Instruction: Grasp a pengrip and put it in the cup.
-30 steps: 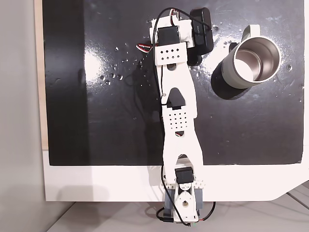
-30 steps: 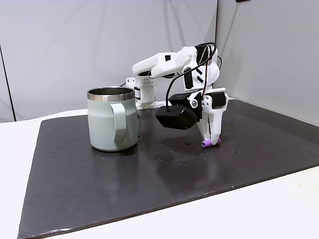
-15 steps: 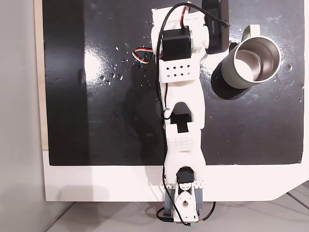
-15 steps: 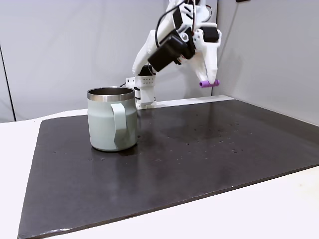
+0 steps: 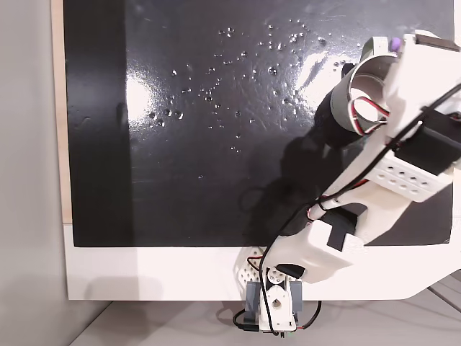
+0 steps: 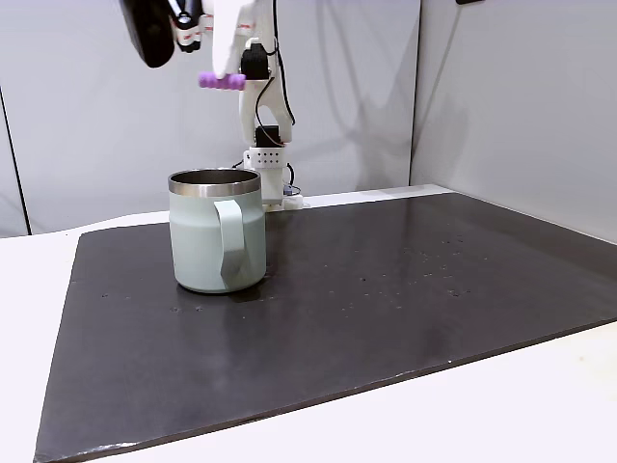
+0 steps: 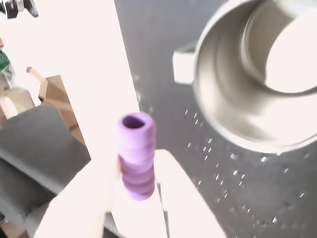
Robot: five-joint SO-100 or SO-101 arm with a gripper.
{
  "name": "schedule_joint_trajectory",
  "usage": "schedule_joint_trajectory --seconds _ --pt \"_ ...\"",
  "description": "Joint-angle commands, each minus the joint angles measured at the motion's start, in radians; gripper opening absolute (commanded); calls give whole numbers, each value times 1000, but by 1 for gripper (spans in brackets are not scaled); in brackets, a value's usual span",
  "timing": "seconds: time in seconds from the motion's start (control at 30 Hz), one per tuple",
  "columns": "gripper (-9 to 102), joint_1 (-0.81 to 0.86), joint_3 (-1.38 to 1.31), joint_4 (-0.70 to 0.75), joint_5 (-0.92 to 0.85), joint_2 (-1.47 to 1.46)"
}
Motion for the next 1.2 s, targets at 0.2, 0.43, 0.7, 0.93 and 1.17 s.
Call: schedule_joint_trajectory --seconds 0.2,0.43,0.7,0.93,1.17 --pt "0 54 -2 20 -221 -57" --pt "0 44 49 21 -314 -55" --pt "0 52 186 23 -394 -52" --pt "0 51 270 23 -402 -46" --pt "24 37 270 25 -374 -26"
